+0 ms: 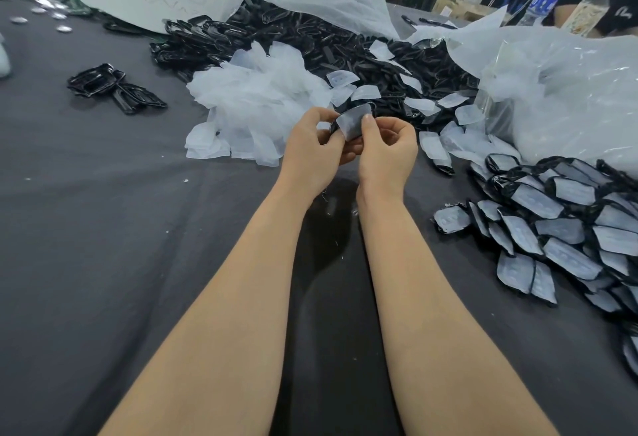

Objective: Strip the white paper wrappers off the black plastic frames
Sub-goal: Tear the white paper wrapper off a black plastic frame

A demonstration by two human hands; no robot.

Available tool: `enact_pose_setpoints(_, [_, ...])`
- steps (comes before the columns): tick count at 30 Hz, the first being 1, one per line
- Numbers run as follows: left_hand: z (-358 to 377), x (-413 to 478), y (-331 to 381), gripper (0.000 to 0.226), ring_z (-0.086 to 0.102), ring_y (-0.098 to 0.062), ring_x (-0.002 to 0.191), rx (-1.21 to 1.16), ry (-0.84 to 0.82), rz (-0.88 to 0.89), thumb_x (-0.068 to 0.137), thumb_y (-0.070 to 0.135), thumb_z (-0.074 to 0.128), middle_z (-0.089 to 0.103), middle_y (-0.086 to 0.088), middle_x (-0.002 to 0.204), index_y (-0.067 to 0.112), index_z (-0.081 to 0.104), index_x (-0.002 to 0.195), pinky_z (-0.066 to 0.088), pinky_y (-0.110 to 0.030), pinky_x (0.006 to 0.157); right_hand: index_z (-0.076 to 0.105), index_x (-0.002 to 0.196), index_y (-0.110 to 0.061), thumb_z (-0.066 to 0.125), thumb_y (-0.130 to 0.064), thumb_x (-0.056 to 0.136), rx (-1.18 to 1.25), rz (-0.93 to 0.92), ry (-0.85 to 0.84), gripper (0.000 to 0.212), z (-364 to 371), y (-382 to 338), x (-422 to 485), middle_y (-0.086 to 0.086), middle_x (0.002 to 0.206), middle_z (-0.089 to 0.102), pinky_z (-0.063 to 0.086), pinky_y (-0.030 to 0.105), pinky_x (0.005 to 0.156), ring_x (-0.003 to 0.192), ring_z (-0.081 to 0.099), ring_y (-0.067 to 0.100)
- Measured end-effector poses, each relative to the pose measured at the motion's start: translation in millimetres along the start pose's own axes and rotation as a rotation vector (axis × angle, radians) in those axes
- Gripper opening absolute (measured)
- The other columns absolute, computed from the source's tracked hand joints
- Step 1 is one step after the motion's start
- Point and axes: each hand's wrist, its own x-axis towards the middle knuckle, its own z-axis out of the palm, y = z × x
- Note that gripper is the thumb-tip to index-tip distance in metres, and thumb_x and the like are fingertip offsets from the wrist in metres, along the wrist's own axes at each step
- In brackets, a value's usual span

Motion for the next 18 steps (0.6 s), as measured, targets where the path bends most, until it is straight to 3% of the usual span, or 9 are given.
enact_pose_setpoints(4, [1, 0, 0, 0.013, 0.069, -0.005, 0.063, -0.033, 0.009, -0.011, 0.096, 0.007, 0.054, 0.068, -0.003, 0.077, 0.02, 0.051, 0.095, 0.054, -0.016, 0.061, 0.052, 0.094, -0.013, 0.063, -0.009, 0.09, 0.03, 0.026, -0.027, 0.012, -2, 1, 4, 0.006, 0.09, 0.06, 0.054, 0.035, 0.078, 0.084, 0.06, 0.023])
enact_pose_setpoints(7, [1, 1, 1, 0.015, 0.07, -0.009, 0.065, -0.037, 0.055, -0.027, 0.099, 0.009, 0.045, 0.068, -0.005, 0.08, 0.021, 0.052, 0.094, 0.056, -0.019, 0.063, 0.056, 0.101, -0.005, 0.061, -0.004, 0.09, 0.05, 0.029, -0.083, 0.011, -3, 1, 7, 0.003, 0.084, 0.06, 0.054, 0.024, 0.065, 0.074, 0.06, 0.017])
enact_pose_setpoints(12, [0, 2, -1, 0.011, 0.071, -0.015, 0.071, 0.037, 0.085, 0.005, 0.099, 0.022, 0.048, 0.069, -0.009, 0.089, 0.019, 0.055, 0.091, 0.057, -0.021, 0.064, 0.055, 0.097, -0.004, 0.059, -0.001, 0.09, 0.087, 0.093, -0.13, 0.008, -3, 1, 8, 0.008, 0.084, 0.059, 0.05, 0.027, 0.063, 0.069, 0.057, 0.017])
enact_pose_setpoints(14, [-1, 3, -3, 0.002, 0.07, -0.016, 0.071, 0.061, 0.092, 0.007, 0.097, 0.015, 0.052, 0.069, -0.013, 0.093, 0.016, 0.053, 0.096, 0.058, -0.024, 0.066, 0.055, 0.093, -0.007, 0.059, -0.001, 0.09, 0.113, 0.142, -0.17, 0.007, -4, 0, 9, 0.008, 0.084, 0.059, 0.049, 0.024, 0.059, 0.065, 0.057, 0.014])
enact_pose_setpoints(18, [-4, 4, -5, 0.009, 0.066, -0.015, 0.064, 0.097, 0.097, -0.006, 0.096, 0.008, 0.052, 0.068, -0.015, 0.092, 0.016, 0.05, 0.1, 0.058, -0.028, 0.068, 0.055, 0.09, -0.009, 0.057, -0.001, 0.092, 0.21, 0.239, -0.258, 0.009, -8, -4, 11, 0.007, 0.069, 0.059, 0.048, 0.02, 0.048, 0.047, 0.055, 0.008])
